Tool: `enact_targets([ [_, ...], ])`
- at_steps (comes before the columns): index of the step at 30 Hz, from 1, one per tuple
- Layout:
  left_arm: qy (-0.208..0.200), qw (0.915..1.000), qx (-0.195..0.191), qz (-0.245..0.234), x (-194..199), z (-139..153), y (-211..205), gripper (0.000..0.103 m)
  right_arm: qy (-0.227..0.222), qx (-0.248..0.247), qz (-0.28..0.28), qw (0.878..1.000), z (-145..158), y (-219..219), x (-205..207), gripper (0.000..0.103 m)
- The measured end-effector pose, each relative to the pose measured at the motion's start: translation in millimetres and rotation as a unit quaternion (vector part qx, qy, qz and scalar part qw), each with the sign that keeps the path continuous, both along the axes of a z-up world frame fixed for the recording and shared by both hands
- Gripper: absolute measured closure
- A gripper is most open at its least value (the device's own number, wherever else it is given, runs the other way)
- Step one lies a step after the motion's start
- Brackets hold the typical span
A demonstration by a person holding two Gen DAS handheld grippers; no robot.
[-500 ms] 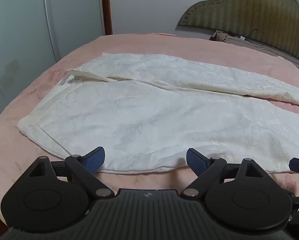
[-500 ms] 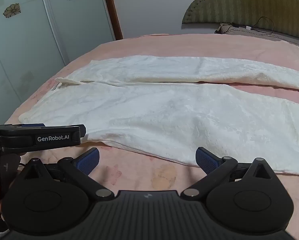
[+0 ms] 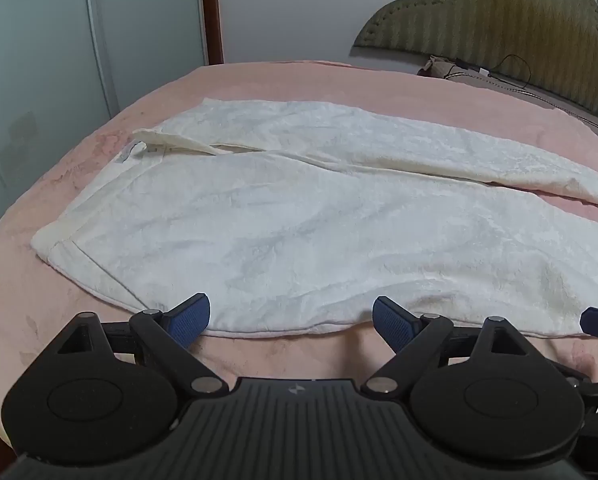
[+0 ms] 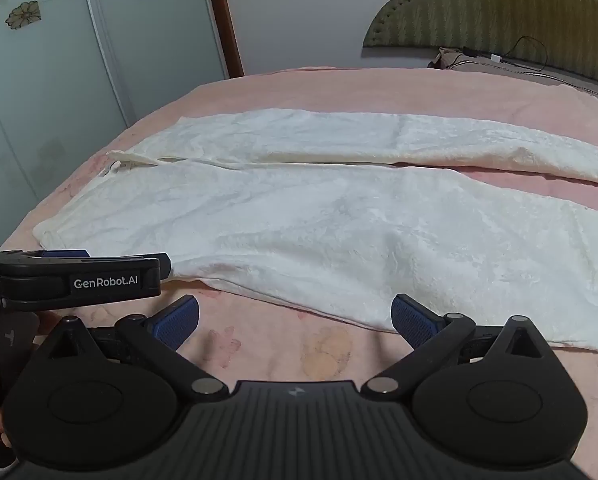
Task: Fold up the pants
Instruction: 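Move both grippers toward the cream pants lying on the bed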
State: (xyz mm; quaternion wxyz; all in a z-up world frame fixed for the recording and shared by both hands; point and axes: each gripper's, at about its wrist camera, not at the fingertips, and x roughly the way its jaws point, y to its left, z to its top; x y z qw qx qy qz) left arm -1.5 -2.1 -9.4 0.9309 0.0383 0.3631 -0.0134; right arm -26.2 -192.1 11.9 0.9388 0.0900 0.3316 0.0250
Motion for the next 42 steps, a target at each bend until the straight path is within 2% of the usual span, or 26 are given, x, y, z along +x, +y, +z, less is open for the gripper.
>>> enact_targets([
  [10,0.004,1.0000,0.001,0.006,-2.9,-3.4,5.2,0.013,0.025,-0.009,-0.022,0.999,-2.2,-4.0,2.6,0.000],
  [22,0.019,0.9997,0.004,0.016,-2.8,-6.0,9.2,0.012,0.051,0.012,-0.017,0.998,-7.1,-4.6,6.1,0.000],
  [42,0.015,0.9996,0.015,0.018,-2.0,-5.7,9.0,0.010,0.048,0.016,0.000,0.999,-8.2,-0.1,5.3,0.000],
])
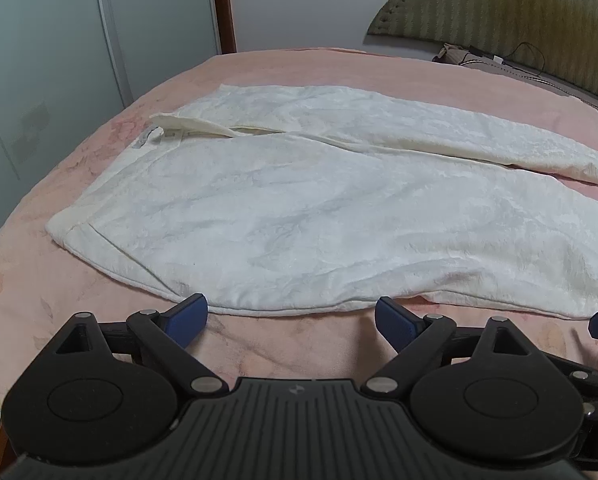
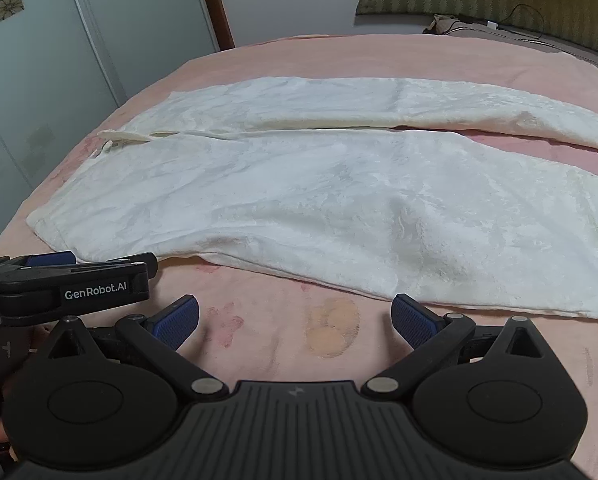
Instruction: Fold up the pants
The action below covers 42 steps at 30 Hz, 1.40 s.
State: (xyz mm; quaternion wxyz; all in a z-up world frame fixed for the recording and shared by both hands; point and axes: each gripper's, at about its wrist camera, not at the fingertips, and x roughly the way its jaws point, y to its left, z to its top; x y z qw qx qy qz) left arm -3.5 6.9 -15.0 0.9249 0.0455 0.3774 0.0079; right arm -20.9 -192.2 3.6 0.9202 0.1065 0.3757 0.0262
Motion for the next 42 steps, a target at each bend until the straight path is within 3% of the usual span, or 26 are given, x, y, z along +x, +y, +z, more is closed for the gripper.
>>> enact_targets([
  [26,0.001,1.0000,0.000,-0.006,0.0,-2.8,-0.8,0.010,-0.020,-0.012,0.025,0.999,-0.5,10.4,-3.6,0.000],
  [32,-0.021,0.9996,-0.001,-0.019,5.9,5.9,-1.6,0.010,-0.063,-0.018,0.024,0.998,5.3,7.9,-9.1,0.000],
  [35,-0.046,0.9987,0.010,-0.018,15.7,16.4,-1.3,0.010,-0.111,-0.017,0.031,0.993,14.0,1.1,-13.8,0.000],
  [38,-0.066,0.9976,0.020,-0.007,32.3,24.0,2.0,0.010,-0.148,-0.056,0.063,0.985,20.4,-0.1,-11.2,0.000],
  [42,-0.075,0.9966,0.033,0.013,56.5,24.7,8.6,0.009,-0.138,-0.125,0.082,0.979,25.3,2.6,15.5,0.000],
])
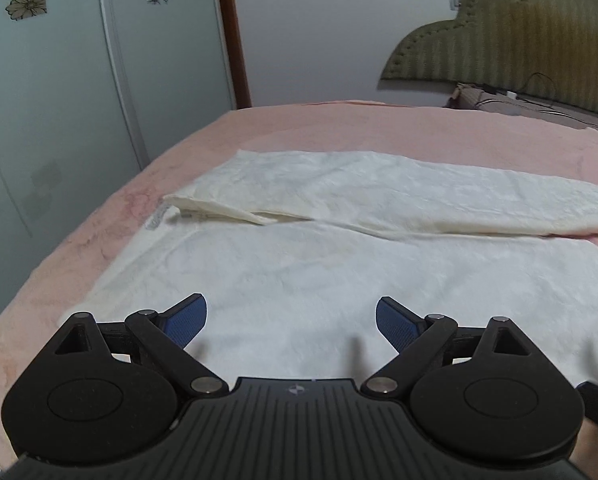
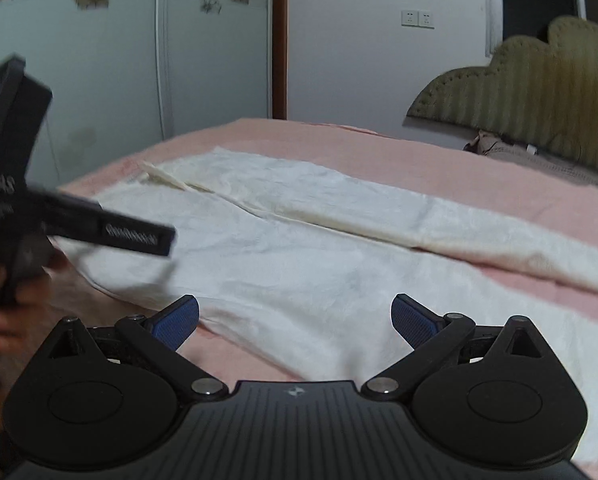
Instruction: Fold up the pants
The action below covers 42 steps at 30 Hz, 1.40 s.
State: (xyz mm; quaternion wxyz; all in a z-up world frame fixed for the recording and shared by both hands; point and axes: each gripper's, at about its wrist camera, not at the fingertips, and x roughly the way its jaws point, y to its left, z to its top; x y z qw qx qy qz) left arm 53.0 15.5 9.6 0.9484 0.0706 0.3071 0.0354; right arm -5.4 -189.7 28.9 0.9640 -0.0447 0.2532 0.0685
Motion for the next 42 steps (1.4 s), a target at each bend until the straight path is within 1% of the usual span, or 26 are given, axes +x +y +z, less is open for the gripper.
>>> enact_targets([
  [2,0.000,0.9999,0.007,0.009,12.2,-3.9,3.7,0.009,-0.015,-0.010,0.011,1.000,7.1,-2.0,12.0,0.000],
  [5,0.004,0.9996,0.011,0.027,31.0,-11.3,10.7,0.009,-0.061,-0.019,0.035,0.997,17.1,-6.3,34.0,0.000],
  [6,0.007,0.9994,0.007,0.033,37.1,-13.7,14.5,0.009,-0.060,-0.025,0.045,0.997,18.9,-6.5,48.9,0.000],
  [8,0.016,0.9990,-0.004,0.042,47.2,-19.5,20.3,0.009,-0.020,-0.037,0.063,0.997,17.0,-6.4,86.9,0.000],
  [10,0.024,0.9988,-0.009,0.042,54.4,-28.1,22.8,0.009,-0.008,-0.039,0.084,0.996,14.1,-8.2,123.6,0.000],
  [12,0.030,0.9987,0.003,0.041,59.0,-38.6,23.1,0.009,0.004,-0.021,0.097,0.995,14.0,-12.3,159.8,0.000],
  [14,0.029,0.9987,0.013,0.039,61.2,-48.1,23.7,0.005,0.013,0.007,0.112,0.994,13.9,-17.3,194.1,0.000],
  [16,0.013,0.9989,0.017,0.041,58.2,-53.6,24.9,0.000,0.020,0.024,0.128,0.991,13.3,-18.3,226.4,0.000],
  [19,-0.003,0.9989,0.019,0.042,52.4,-57.3,23.2,0.000,0.040,0.038,0.129,0.990,8.6,-17.1,277.4,0.001],
  [21,-0.002,0.9991,0.017,0.038,53.2,-57.0,23.1,0.000,0.048,0.046,0.131,0.989,3.3,-13.9,306.8,0.002],
  [23,0.002,0.9993,0.004,0.037,54.6,-57.3,26.4,0.000,0.065,0.052,0.131,0.988,-4.5,-12.9,336.7,0.003],
  [26,0.005,0.9993,-0.011,0.036,56.8,-58.1,30.3,0.000,0.095,0.077,0.139,0.983,-16.3,-14.1,374.5,0.003],
  [29,0.005,0.9993,-0.010,0.035,58.0,-58.7,29.5,0.000,0.113,0.100,0.145,0.978,-24.6,-16.7,403.5,0.003],
  [31,0.006,0.9993,-0.012,0.034,58.9,-58.9,30.5,0.000,0.127,0.102,0.155,0.975,-30.6,-15.4,421.4,0.010],
  [32,0.006,0.9993,-0.013,0.034,59.2,-59.0,30.8,0.000,0.134,0.100,0.158,0.973,-32.9,-15.1,426.8,0.020],
  [34,0.006,0.9994,-0.013,0.033,59.0,-58.9,30.3,0.000,0.128,0.094,0.174,0.972,-32.8,-14.1,431.0,0.031],
  [36,0.006,0.9994,-0.013,0.033,59.1,-58.9,30.3,0.000,0.131,0.095,0.192,0.968,-32.4,-14.4,432.9,0.063],
  [37,0.006,0.9994,-0.013,0.033,59.1,-58.9,30.3,0.000,0.133,0.094,0.195,0.967,-32.1,-13.5,431.4,0.070],
  [38,0.006,0.9994,-0.014,0.032,59.1,-58.9,30.4,0.000,0.129,0.087,0.198,0.968,-31.7,-11.8,428.5,0.074],
  [40,0.005,0.9993,-0.018,0.032,58.7,-58.2,31.2,0.000,0.109,0.057,0.200,0.972,-30.4,-4.4,418.6,0.083],
  [42,0.006,0.9991,-0.031,0.027,58.9,-56.6,35.1,0.001,0.080,0.032,0.191,0.978,-25.1,2.9,404.6,0.088],
])
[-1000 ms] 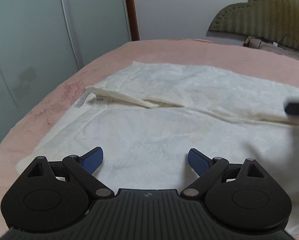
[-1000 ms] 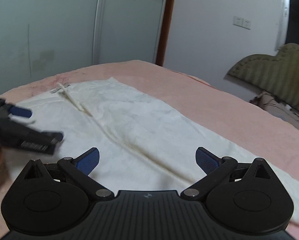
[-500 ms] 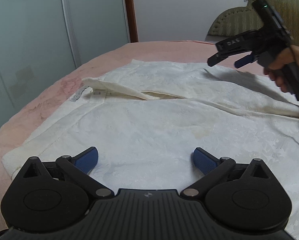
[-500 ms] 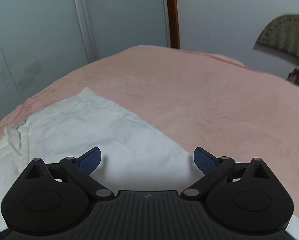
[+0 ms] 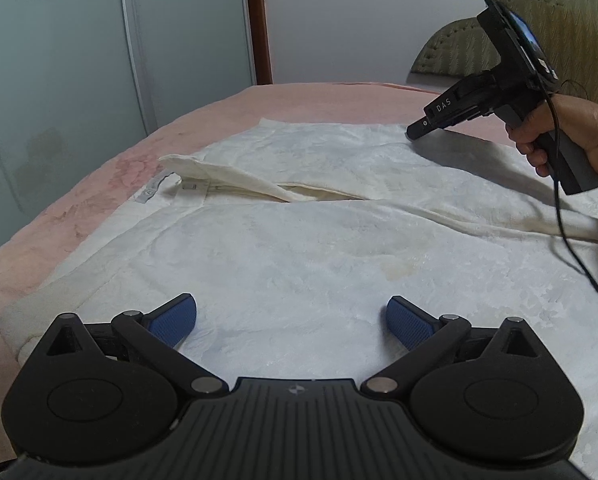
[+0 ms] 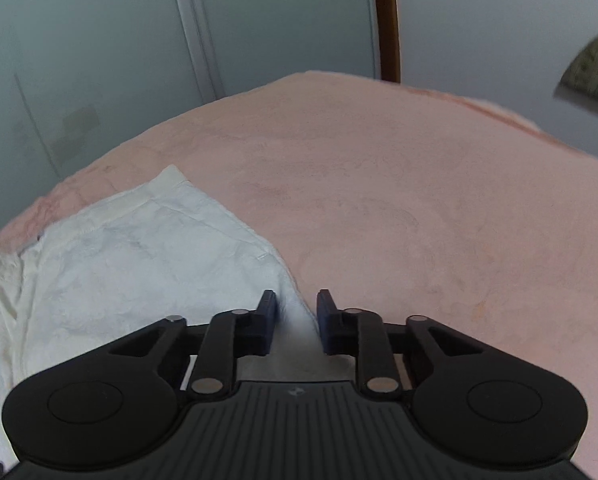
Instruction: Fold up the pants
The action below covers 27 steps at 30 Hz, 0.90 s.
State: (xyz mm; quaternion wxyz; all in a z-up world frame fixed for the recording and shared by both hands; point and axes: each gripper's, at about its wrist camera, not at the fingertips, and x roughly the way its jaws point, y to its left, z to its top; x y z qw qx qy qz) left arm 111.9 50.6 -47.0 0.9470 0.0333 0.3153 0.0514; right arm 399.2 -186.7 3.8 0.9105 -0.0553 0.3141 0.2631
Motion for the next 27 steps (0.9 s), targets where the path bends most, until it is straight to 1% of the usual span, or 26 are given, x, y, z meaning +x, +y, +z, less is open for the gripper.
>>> enact_targets([
  [3,-0.004,0.9993,-0.038,-0.003,-1.7,5.0,10.8,0.002,-0.069,-0.053,0.009,0.996,13.0,18.2,-31.8,0.091],
  [4,-0.004,0.9988,-0.049,-0.003,-2.1,7.2,14.2,0.002,-0.093,-0.075,0.017,0.993,18.4,25.7,-45.4,0.094],
  [7,-0.004,0.9962,-0.087,0.005,-3.1,14.8,27.1,0.003,-0.147,-0.118,0.047,0.981,31.1,43.2,-87.5,0.099],
  [8,-0.006,0.9948,-0.100,0.013,-3.6,17.8,32.3,0.003,-0.157,-0.120,0.061,0.978,34.6,46.9,-102.1,0.102],
  [10,-0.016,0.9914,-0.126,0.029,-5.1,23.4,44.2,0.002,-0.174,-0.125,0.091,0.973,40.6,55.7,-131.6,0.102],
  [12,-0.023,0.9886,-0.141,0.047,-5.1,27.3,54.8,0.002,-0.189,-0.158,0.121,0.961,40.0,69.1,-160.3,0.102],
  [14,-0.022,0.9869,-0.149,0.059,-3.4,30.5,63.1,0.003,-0.195,-0.181,0.116,0.957,39.0,76.5,-167.0,0.102],
  [15,-0.021,0.9859,-0.155,0.060,-2.6,32.1,66.9,0.003,-0.192,-0.187,0.106,0.958,40.7,76.8,-161.0,0.101],
  [16,-0.022,0.9849,-0.161,0.060,-2.9,33.8,69.4,0.003,-0.182,-0.187,0.095,0.961,42.0,73.5,-151.6,0.097],
  [17,-0.024,0.9840,-0.166,0.059,-3.2,35.4,71.1,0.002,-0.172,-0.175,0.078,0.966,43.0,66.3,-135.8,0.093],
  [18,-0.026,0.9832,-0.170,0.060,-4.0,37.1,72.0,0.002,-0.151,-0.155,0.069,0.974,42.7,59.0,-115.3,0.077],
  [19,-0.026,0.9830,-0.172,0.060,-4.0,38.2,72.2,0.002,-0.131,-0.132,0.058,0.981,42.1,50.1,-95.6,0.057],
  [20,-0.024,0.9835,-0.170,0.056,-2.7,38.6,71.5,0.002,-0.121,-0.111,0.043,0.985,40.2,41.4,-78.0,0.047],
  [21,-0.021,0.9844,-0.167,0.051,-1.5,39.3,70.7,0.002,-0.107,-0.092,0.033,0.989,37.2,32.9,-60.0,0.034],
  [24,-0.013,0.9885,-0.146,0.039,6.6,39.1,71.3,0.002,-0.039,-0.035,0.016,0.998,21.9,6.5,-10.7,0.034],
  [25,-0.012,0.9894,-0.140,0.038,9.8,39.8,71.8,0.002,-0.009,-0.015,0.013,1.000,14.7,-0.9,3.9,0.035],
  [26,-0.012,0.9901,-0.134,0.039,13.7,40.6,72.9,0.002,0.012,-0.005,0.006,1.000,7.6,-4.6,15.0,0.035],
  [27,-0.011,0.9904,-0.132,0.040,18.2,41.6,74.2,0.002,0.036,0.002,0.002,0.999,-0.6,-7.2,24.2,0.037],
])
